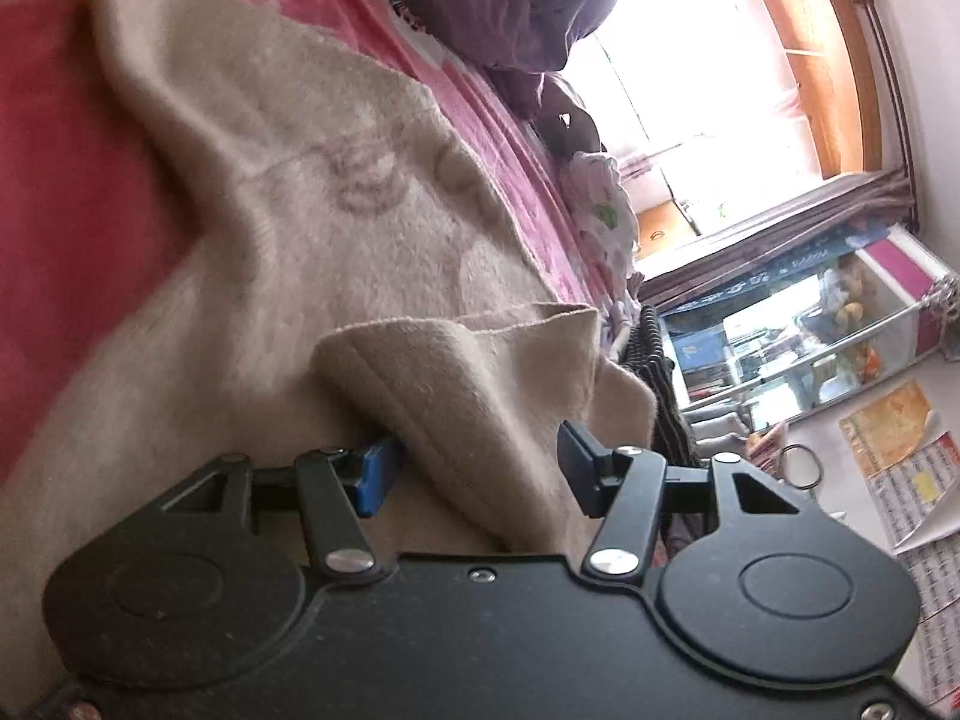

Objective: Fold clothes

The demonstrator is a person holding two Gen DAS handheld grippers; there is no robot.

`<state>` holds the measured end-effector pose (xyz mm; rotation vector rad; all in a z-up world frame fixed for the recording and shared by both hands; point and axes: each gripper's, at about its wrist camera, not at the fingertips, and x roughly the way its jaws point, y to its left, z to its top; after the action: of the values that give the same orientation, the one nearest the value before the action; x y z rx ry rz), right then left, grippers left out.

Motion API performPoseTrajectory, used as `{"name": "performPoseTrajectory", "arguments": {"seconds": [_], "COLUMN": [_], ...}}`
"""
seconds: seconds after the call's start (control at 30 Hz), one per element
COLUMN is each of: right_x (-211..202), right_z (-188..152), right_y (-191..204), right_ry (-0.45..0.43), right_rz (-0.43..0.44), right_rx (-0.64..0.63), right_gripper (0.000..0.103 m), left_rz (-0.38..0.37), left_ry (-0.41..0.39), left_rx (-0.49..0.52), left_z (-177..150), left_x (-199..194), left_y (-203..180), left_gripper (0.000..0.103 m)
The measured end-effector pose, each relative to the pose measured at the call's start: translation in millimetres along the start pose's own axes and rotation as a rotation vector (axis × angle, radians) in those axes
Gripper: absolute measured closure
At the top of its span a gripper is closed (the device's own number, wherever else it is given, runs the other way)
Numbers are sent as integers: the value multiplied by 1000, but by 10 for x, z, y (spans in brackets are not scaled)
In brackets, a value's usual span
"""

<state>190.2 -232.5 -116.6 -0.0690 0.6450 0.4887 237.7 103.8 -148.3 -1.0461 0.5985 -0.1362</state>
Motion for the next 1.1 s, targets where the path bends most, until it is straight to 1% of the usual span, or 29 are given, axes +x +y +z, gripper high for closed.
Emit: {"name": "performPoseTrajectory", "arguments": {"seconds": [0.13,0.17,0.2,0.23,0.27,0.3,0.33,0.4,0.47,0.53,0.63,0.77,0.87,0.93,1.03,1.1], "right_x": [36,40,45,48,49,48,45,34,16,4,-29,-52,-59,-61,-54,-25], "right_z": [0,-1,-4,-5,-4,-1,3,12,12,-10,-84,-193,-255,-259,-235,-212], "right_y": [-26,-33,-38,-45,-59,-77,-103,-180,-294,-443,-682,-919,-1029,-1051,-1053,-1025], "right_ry": [4,3,3,2,1,0,-2,-9,-23,-44,-90,-141,-176,-191,-203,-204], "right_rz": [5,6,7,10,15,21,30,58,100,155,227,288,312,304,288,300], "right_rx": [13,18,23,30,41,54,74,135,228,356,549,731,811,817,796,776], "right_gripper": [46,46,46,45,45,45,45,45,45,45,45,45,45,45,46,53], "left_rz": [8,6,5,17,18,18,-4,-24,-21,-23,-28,-31,-16,-22,-37,-47], "left_ry": [-10,-11,-12,-16,-27,-38,-52,-81,-92,-91,-63,-19,5,32,68,82], "left_rx": [10,25,41,73,113,154,208,385,610,845,1128,1427,1673,1781,1886,1906], "left_z": [76,84,91,81,58,34,1,-110,-280,-534,-951,-1456,-1794,-1919,-2011,-2013], "left_x": [78,93,108,104,70,34,-23,-147,-216,-238,-170,12,152,201,191,193], "left_y": [-32,-49,-67,-100,-159,-219,-308,-582,-882,-1148,-1367,-1405,-1321,-1227,-1116,-1091], "left_gripper": [48,53,61,82,87,88,91,91,91,91,91,91,92,93,93,93]}}
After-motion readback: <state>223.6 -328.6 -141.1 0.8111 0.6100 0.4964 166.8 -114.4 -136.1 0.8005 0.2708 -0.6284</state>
